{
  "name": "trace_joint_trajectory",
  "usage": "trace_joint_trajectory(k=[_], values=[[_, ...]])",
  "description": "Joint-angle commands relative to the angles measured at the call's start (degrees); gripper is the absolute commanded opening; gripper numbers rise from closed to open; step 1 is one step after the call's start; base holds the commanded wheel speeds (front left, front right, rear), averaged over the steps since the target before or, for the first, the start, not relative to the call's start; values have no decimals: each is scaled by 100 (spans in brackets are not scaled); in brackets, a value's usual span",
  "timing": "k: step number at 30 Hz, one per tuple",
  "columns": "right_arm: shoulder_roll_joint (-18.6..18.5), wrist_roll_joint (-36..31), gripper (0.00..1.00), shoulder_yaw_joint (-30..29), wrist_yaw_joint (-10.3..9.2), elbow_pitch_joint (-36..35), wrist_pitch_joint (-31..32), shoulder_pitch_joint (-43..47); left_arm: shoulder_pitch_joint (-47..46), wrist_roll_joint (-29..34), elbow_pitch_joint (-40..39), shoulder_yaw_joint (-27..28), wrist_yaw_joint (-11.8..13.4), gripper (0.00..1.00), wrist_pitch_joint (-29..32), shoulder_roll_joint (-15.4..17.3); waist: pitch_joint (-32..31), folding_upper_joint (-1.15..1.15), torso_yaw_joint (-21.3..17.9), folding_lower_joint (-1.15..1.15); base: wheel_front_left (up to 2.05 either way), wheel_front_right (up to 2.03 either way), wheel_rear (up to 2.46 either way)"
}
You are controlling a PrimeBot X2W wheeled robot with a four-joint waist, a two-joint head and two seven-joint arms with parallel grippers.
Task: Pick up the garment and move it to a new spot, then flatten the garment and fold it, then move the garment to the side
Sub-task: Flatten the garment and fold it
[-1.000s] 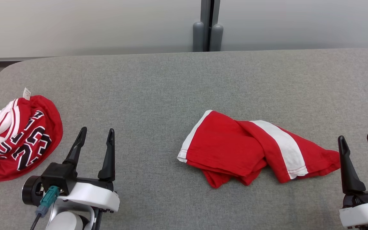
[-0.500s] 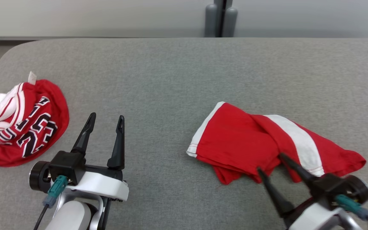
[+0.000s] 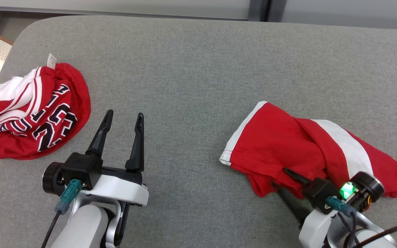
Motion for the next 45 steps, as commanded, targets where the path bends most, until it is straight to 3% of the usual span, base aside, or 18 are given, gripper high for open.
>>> trace_joint_trajectory(k=[1,8,15,22,26,27,28,29,33,38,45], values=[[-13,-26,0,-29,-5,24,10,-34,-70,52,10,23,-6,100,-43,19,4,0,-9,0,0,0,0],[228,199,0,-641,-6,-272,-291,-4,-162,86,103,72,-50,100,-68,30,6,0,-120,0,0,0,0],[862,394,0,-2369,-6,-286,-557,210,-165,104,111,102,-64,100,-82,62,26,0,-222,0,0,0,0],[1491,842,0,-4269,-8,379,-803,394,-216,118,109,122,-83,100,-87,96,137,0,-253,0,0,0,0],[1649,1131,0,-4613,-4,923,-851,285,-229,122,112,137,-65,100,-91,101,191,0,-290,0,0,0,0],[1570,1056,30,-4640,-4,1046,-884,276,-237,123,117,134,-67,100,-90,104,201,0,-292,0,0,0,0],[1595,1166,75,-4681,-8,1156,-938,228,-241,125,125,126,-72,100,-91,99,201,0,-292,0,0,0,0],[1581,1161,100,-4660,-5,1229,-986,206,-244,124,123,128,-73,100,-93,103,207,0,-294,0,0,0,0],[1523,1133,100,-4603,-4,1283,-1365,180,-224,117,124,150,-55,100,-95,112,200,0,-325,0,0,0,0],[1390,922,100,-4329,-4,771,-1840,262,-75,144,76,236,22,100,-96,126,64,0,-423,0,0,0,0],[1361,731,100,-3992,-4,-154,-1749,676,190,128,45,333,95,100,-100,160,-272,0,-517,0,0,0,0]])
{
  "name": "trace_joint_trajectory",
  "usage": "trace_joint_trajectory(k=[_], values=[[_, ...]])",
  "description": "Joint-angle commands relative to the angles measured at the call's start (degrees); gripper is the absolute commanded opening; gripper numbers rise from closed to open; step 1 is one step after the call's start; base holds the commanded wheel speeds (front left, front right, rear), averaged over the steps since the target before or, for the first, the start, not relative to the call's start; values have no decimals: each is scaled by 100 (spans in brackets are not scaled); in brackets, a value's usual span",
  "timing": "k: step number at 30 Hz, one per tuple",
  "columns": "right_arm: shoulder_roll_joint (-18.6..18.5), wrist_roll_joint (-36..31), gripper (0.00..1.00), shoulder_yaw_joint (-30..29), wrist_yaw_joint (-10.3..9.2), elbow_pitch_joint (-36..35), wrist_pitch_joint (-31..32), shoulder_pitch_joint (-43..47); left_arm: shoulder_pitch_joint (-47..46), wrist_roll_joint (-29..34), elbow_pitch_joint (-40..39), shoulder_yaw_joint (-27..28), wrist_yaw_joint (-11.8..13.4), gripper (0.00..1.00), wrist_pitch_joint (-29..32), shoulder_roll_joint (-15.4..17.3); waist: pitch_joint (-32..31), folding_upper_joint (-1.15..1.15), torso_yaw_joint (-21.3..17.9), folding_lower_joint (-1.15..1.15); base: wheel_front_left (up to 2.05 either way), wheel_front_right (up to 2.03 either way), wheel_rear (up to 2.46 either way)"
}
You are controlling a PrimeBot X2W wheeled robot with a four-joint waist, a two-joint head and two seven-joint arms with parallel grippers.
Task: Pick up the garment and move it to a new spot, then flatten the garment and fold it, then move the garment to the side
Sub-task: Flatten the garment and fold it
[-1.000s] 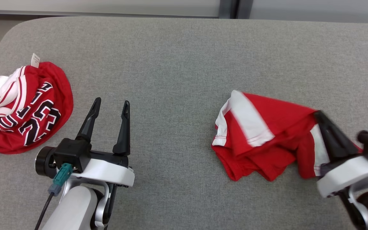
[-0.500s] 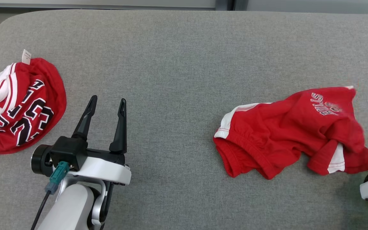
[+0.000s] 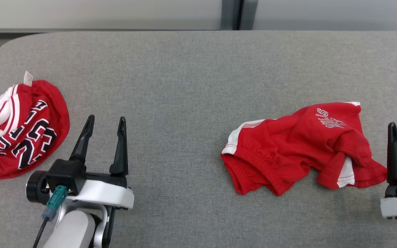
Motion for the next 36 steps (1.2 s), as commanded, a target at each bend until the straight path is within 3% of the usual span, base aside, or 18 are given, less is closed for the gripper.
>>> trace_joint_trajectory(k=[1,15,33,36], values=[[21,-24,100,-6,-4,-106,87,130,81,29,-12,32,36,100,-24,40,-137,0,-49,0,0,0,0],[407,-73,100,143,-2,-1119,643,974,510,-77,-135,22,119,100,54,154,-449,0,-190,0,0,0,0],[405,32,100,140,-2,-1058,721,896,435,-96,-178,-49,135,100,92,198,-395,0,-147,0,0,0,0],[268,43,100,227,-2,-871,823,792,300,-56,-221,-91,130,100,106,175,-254,0,-93,0,0,0,0]])
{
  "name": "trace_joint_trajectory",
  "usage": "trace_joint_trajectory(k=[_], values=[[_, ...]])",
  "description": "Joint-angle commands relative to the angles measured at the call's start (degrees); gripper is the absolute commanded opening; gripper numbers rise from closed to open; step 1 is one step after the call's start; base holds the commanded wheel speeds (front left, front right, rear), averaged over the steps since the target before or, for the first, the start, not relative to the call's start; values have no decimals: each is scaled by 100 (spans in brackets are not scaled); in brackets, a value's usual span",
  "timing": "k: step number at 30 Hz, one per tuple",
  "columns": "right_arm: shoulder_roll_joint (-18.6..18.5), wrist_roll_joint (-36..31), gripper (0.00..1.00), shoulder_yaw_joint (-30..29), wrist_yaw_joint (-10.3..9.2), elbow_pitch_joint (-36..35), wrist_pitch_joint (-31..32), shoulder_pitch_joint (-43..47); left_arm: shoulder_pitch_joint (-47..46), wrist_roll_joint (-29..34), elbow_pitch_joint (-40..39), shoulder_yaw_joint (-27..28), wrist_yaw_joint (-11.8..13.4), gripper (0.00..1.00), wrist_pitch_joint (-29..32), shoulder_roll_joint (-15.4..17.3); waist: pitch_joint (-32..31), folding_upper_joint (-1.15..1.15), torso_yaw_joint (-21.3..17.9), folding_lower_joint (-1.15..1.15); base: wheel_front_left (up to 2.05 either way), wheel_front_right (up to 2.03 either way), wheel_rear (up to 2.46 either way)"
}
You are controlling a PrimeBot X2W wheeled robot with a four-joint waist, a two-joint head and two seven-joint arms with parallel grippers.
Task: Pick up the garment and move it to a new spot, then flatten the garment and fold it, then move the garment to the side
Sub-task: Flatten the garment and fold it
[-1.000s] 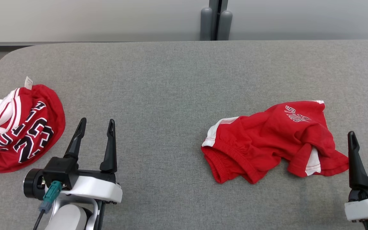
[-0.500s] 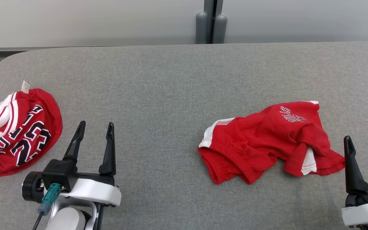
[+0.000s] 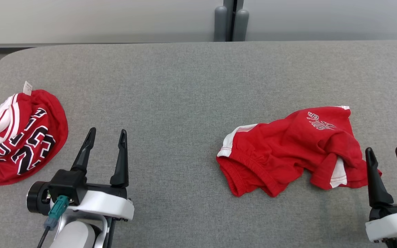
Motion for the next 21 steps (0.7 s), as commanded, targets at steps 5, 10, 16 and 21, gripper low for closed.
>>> trace_joint_trajectory(k=[5,10,16,21], values=[[-279,89,100,227,-2,365,149,-447,-314,93,-62,-100,-26,100,8,-70,380,0,172,0,0,0,0],[-772,275,100,820,-2,973,600,-1295,-651,169,13,-221,-77,100,-17,-211,782,0,297,0,0,0,0],[-1126,412,24,1172,-3,1304,1412,-1635,-837,199,192,-284,-164,100,-63,-292,870,0,354,0,0,0,0],[-1162,372,0,1113,-2,987,1425,-1548,-848,203,275,-245,-187,100,-85,-328,843,0,309,0,0,0,0]])
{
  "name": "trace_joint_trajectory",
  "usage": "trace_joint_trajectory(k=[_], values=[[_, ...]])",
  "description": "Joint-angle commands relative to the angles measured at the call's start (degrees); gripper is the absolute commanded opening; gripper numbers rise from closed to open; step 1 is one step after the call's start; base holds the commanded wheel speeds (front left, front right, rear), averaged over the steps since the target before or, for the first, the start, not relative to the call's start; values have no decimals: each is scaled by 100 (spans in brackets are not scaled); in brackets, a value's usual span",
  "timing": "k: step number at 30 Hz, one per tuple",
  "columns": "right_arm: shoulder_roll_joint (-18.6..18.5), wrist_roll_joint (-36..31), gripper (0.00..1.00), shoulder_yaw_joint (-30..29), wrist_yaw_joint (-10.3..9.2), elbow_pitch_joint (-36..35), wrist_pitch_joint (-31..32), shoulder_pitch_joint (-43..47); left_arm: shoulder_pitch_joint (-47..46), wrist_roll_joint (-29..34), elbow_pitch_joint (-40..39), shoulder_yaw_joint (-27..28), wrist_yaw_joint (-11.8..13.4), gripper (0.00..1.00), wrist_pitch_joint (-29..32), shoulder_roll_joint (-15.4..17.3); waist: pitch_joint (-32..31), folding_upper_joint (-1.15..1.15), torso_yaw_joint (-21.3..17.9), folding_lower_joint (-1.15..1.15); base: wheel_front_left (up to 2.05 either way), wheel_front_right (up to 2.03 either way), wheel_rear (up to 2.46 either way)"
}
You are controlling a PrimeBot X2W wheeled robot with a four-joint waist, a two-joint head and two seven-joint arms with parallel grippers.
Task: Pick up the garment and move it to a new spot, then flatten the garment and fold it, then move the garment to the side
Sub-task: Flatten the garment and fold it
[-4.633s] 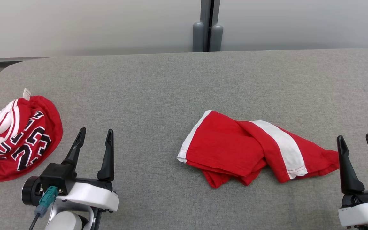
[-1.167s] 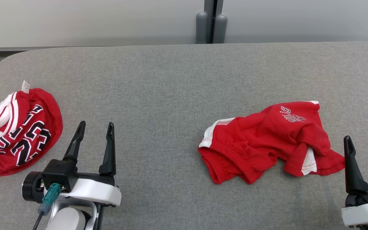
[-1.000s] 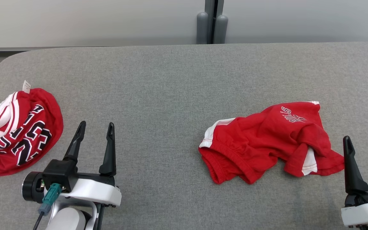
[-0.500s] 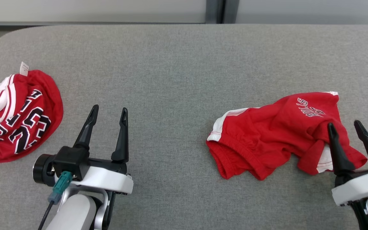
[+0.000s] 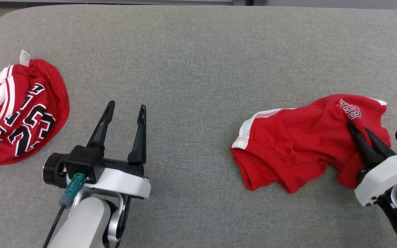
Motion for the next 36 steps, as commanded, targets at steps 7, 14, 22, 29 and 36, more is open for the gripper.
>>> trace_joint_trajectory(k=[7,14,22,29,36], values=[[235,-496,0,-71,-2,-605,-317,909,12,44,14,74,-33,100,-38,30,-56,0,-122,0,0,0,0],[701,-739,0,1,-3,-139,-741,1756,83,-3,36,104,-36,100,-47,47,-134,0,-255,0,0,0,0],[1071,-850,100,-41,-10,717,-1376,1596,194,-24,18,160,33,100,-51,76,-251,0,-293,0,0,0,0],[1204,-673,100,-20,-6,308,-2107,1610,428,-76,-18,270,112,100,-51,115,-505,0,-338,0,0,0,0],[1108,-593,100,-208,-6,-492,-2313,1790,710,-103,-118,337,169,100,-54,165,-756,0,-393,0,0,0,0]])
